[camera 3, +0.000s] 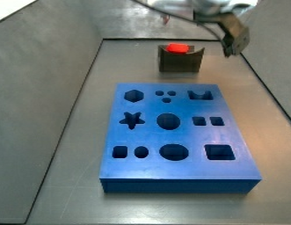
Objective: Pick up the square-circle object. Move up. Rotate the square-circle object. Place the square-circle object on the fixture. Regrasp the square-circle object. Move to above the board. Insert the square-circle object.
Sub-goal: Regrasp the square-circle object, then move to above the board.
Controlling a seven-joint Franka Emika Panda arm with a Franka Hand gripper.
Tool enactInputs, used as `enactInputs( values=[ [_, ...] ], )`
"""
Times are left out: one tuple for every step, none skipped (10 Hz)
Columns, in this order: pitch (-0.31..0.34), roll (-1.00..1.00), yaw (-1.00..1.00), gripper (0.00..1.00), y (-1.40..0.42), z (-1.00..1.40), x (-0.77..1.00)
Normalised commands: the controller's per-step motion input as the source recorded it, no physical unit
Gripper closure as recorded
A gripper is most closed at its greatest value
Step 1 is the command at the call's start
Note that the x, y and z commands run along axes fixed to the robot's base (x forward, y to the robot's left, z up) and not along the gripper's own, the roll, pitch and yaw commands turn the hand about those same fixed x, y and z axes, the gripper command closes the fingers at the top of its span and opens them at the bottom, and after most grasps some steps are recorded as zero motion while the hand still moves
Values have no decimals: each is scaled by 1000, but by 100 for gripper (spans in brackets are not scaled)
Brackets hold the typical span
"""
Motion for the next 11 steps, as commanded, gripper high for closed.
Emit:
enactInputs(
  values=[
    [-102, 66, 53, 0, 43, -1000, 95],
    [-101, 68, 34, 0, 38, -1000, 101],
    [-93, 70, 1, 0, 27, -894, 101],
    [-85, 66, -17, 0, 19, -740, 86],
    [-72, 67, -27, 0, 11, -584, 74],
    [-46, 67, -34, 0, 6, -381, 71],
    [-31, 66, -35, 0, 5, -240, 72],
    [-11, 57, -30, 0, -1, -171, 19],
    [0, 0, 0, 100, 0, 0, 0],
    [196, 32, 187, 100, 116, 1000, -9],
    [187, 15, 184, 100, 112, 1000, -9]
  ],
)
